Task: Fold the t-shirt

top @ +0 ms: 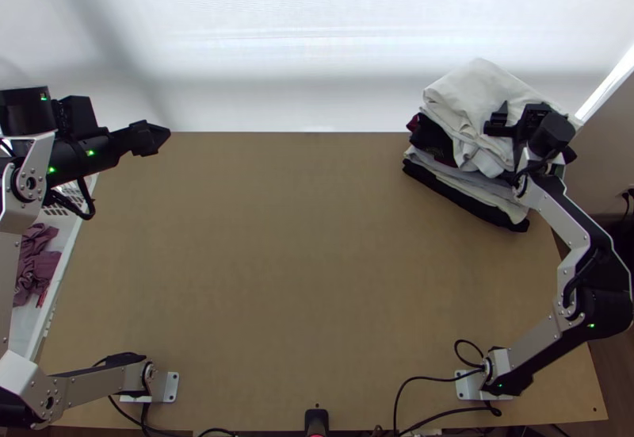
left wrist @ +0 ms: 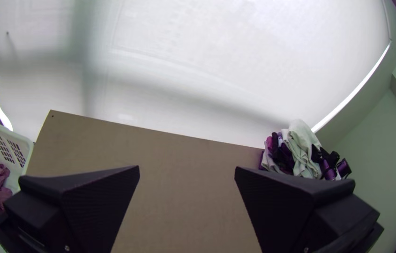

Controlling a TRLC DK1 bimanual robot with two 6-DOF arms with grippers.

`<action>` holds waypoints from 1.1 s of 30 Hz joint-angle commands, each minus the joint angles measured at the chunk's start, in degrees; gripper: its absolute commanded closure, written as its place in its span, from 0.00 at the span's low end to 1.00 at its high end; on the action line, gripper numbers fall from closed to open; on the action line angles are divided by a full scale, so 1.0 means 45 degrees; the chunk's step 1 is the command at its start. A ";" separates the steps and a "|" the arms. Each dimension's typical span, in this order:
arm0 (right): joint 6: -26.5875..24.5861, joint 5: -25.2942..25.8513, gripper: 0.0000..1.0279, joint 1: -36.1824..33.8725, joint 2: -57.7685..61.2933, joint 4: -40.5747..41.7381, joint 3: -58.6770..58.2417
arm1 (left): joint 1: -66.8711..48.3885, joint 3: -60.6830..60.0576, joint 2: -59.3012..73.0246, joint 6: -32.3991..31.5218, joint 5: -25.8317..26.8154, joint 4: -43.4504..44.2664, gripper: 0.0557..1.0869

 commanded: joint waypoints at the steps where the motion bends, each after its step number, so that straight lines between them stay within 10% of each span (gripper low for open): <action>1: -0.0206 0.0348 0.07 -0.0271 0.0219 -0.0120 -0.0681 | 0.0092 0.0306 -0.0239 -0.0142 -0.0009 -0.0116 0.04; 33: -0.0694 0.1285 0.04 0.1330 0.2172 -0.0765 0.4221 | 0.1284 0.0540 -0.0883 0.0444 -0.0009 -0.0799 0.04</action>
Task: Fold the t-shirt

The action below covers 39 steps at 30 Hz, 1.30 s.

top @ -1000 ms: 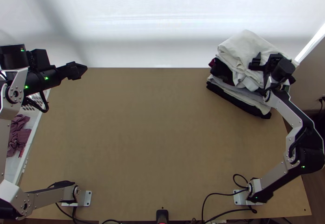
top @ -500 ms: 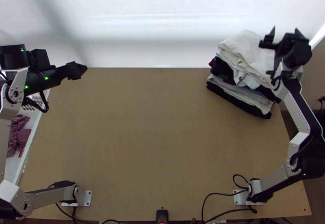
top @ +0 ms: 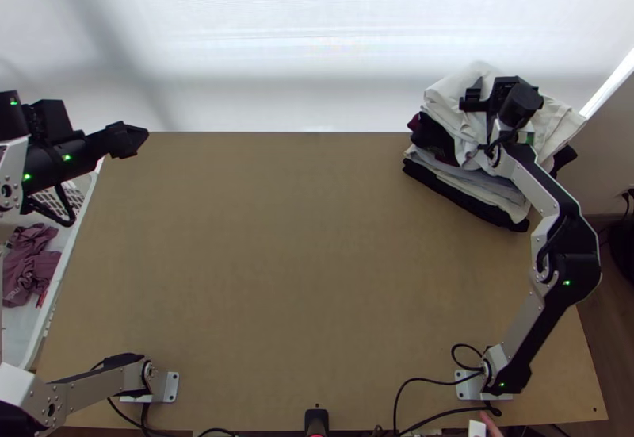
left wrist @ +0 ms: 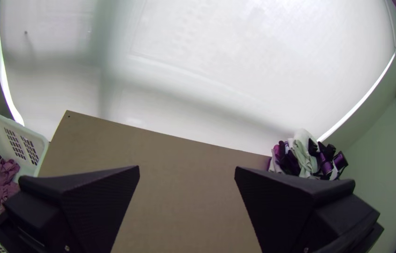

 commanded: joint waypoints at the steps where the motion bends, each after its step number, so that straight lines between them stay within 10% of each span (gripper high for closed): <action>1: 0.0045 0.0178 0.04 -0.0186 -0.0947 0.0158 -0.0111 | 0.0240 0.0312 -0.0354 0.0147 -0.0009 -0.0109 0.04; 18: 0.0591 -0.1541 0.04 -0.0693 -0.9697 0.0236 -0.1771 | 0.0533 -0.2520 -0.3499 -0.0517 -0.2900 0.5086 0.04; 39: 0.0650 -0.2693 0.04 0.2256 -2.1377 0.0353 -1.5033 | 0.2896 -1.5157 -1.3186 -0.0458 -0.3857 0.9519 0.04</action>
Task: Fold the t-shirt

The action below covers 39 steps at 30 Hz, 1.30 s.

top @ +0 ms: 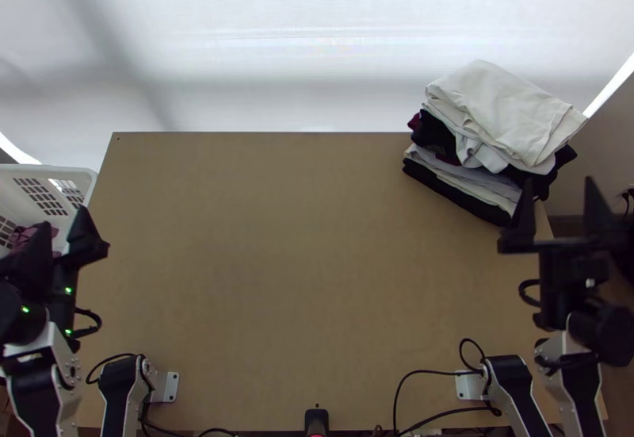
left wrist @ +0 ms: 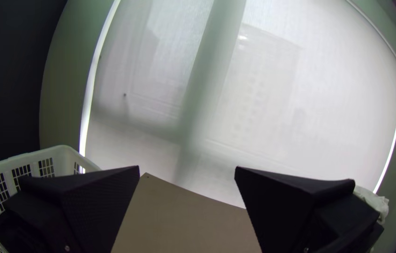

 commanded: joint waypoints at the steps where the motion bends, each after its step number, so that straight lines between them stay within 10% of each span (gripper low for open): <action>1: 0.0164 -0.0075 0.04 0.0746 -0.1581 0.0101 -0.1737 | 0.0308 -0.1613 -0.1522 -0.0045 -0.0097 0.0418 0.04; 14: 0.0750 -0.0075 0.04 0.1508 -0.5214 -0.0192 -0.6268 | 0.0483 -0.5148 -0.4354 -0.0358 -0.0058 0.0750 0.05; 27: 0.2489 0.0100 0.04 0.1273 -0.5273 -0.5505 -0.6229 | 0.0444 -0.7160 -0.4510 0.0072 0.0039 0.2078 0.05; 39: 0.2332 0.0159 0.04 0.1254 -0.5253 -0.5798 -0.6190 | 0.0503 -0.7961 -0.4471 0.2631 -0.0078 0.2742 0.05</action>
